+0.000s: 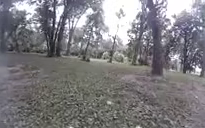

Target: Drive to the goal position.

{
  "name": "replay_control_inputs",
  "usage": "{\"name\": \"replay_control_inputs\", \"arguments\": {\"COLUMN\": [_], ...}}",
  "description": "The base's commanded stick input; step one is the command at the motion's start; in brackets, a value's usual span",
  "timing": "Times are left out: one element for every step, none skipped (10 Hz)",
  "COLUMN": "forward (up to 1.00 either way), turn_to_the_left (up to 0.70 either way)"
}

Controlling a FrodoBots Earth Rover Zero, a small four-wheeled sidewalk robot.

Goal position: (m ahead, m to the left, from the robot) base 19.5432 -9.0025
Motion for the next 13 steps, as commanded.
{"name": "replay_control_inputs", "arguments": {"forward": [0.70,0.70,0.70,0.70,0.70,0.70,0.70,0.70,0.70,0.70,0.70,0.70,0.70], "turn_to_the_left": [0.00,0.00,0.00,0.00,0.00,0.00,0.00,0.00,0.00,-0.07,-0.14,-0.14,-0.13]}}
